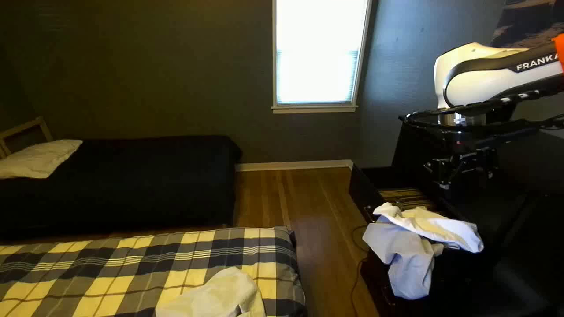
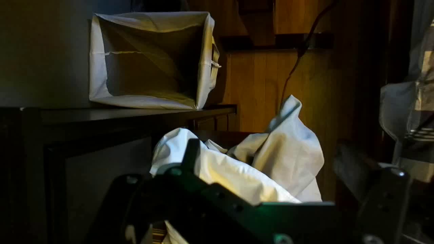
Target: Push the white cloth into the open drawer and then close it
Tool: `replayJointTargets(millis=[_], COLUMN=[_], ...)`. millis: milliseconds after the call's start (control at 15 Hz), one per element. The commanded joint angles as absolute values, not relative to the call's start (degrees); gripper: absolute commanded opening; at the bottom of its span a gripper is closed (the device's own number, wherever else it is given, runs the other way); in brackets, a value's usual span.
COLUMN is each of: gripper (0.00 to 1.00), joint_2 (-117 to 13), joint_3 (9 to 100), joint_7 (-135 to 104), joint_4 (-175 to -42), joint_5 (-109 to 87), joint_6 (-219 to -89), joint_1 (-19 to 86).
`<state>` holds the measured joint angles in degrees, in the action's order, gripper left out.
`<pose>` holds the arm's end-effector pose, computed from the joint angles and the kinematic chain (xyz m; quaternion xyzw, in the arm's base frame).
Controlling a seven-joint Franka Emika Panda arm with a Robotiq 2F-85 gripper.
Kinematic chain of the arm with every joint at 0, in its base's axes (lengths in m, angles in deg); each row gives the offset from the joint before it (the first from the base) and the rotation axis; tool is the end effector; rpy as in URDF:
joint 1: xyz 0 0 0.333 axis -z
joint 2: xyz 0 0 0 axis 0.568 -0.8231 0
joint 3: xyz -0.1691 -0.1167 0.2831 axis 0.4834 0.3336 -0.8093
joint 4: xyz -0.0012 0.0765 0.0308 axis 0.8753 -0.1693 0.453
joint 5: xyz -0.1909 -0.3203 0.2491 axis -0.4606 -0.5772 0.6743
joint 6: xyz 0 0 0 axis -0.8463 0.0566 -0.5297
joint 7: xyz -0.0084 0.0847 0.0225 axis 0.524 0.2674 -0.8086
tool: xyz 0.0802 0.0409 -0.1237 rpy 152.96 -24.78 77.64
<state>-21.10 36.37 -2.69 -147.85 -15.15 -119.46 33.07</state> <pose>0.4474 0.1077 0.3924 0.9840 -0.0002 -0.1229 0.1290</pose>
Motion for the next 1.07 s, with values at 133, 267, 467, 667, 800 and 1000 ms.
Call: replayJointTargets(millis=[133, 267, 467, 667, 800, 1000], gripper=[1.0, 1.0, 1.0, 1.0, 1.0, 1.0], joint_2=[-21.2, -21.2, -21.2, -23.0, -24.6, -28.9], joint_3=[37.9, 37.9, 37.9, 39.0, 39.8, 40.6], joint_7=[-2.3, -2.3, -2.3, 0.0, 0.4, 2.2], joint_4=[-147.8, -147.8, -147.8, -149.2, -151.2, -154.1], joint_5=[-15.5, -15.5, -15.5, -15.7, -16.0, -17.1], joint_6=[-119.3, -119.3, -119.3, -127.9, -136.6, -149.2], joint_1=[31.4, 31.4, 31.4, 31.9, 32.1, 32.3])
